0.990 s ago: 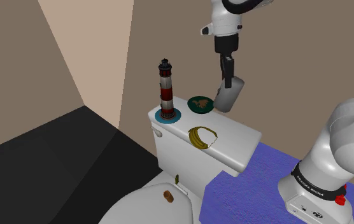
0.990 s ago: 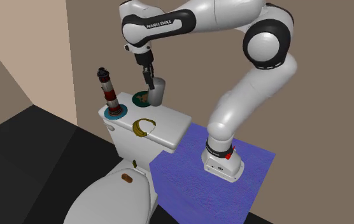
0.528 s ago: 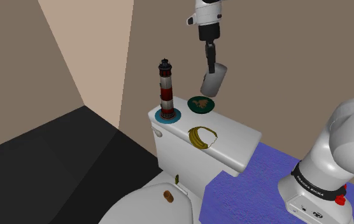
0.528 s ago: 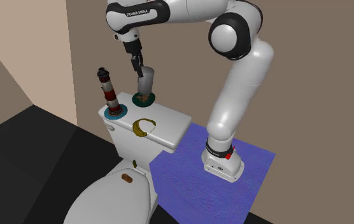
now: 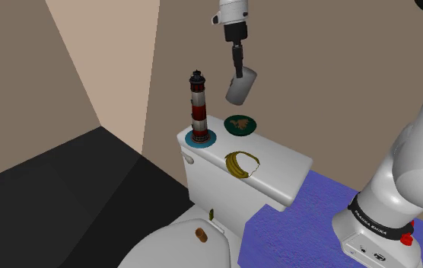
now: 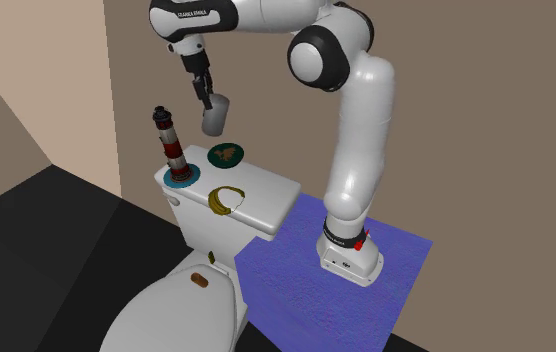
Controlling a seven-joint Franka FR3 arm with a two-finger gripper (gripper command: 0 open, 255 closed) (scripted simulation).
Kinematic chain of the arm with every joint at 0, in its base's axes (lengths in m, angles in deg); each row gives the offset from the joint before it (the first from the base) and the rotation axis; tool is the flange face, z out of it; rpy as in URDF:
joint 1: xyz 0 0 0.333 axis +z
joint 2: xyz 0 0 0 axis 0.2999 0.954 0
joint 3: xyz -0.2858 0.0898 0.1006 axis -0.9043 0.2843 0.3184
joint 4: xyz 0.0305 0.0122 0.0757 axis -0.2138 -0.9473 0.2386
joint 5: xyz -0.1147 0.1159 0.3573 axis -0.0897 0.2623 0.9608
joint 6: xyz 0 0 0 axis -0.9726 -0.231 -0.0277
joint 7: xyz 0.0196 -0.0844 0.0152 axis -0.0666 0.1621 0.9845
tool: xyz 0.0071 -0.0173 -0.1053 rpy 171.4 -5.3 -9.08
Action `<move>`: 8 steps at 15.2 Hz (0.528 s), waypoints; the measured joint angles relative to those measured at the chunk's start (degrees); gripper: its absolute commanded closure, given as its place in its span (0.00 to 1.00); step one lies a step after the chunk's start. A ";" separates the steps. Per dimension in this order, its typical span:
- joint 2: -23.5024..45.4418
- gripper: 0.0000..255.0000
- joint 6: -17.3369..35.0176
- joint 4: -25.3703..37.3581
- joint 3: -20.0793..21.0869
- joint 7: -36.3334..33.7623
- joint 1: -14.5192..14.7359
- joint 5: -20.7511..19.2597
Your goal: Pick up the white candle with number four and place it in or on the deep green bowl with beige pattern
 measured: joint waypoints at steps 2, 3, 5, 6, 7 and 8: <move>0.26 1.00 1.34 -1.08 -0.05 0.11 -0.07 0.01; 0.42 1.00 2.10 -1.68 -0.06 0.12 -0.08 0.02; 0.48 1.00 3.47 -2.99 -0.04 0.08 -0.07 0.04; 0.48 1.00 4.27 -3.79 -0.08 0.15 -0.11 0.02; 0.49 1.00 5.01 -4.52 -0.09 0.14 -0.12 0.02; 0.32 1.00 5.91 -5.60 -0.06 0.07 -0.09 0.01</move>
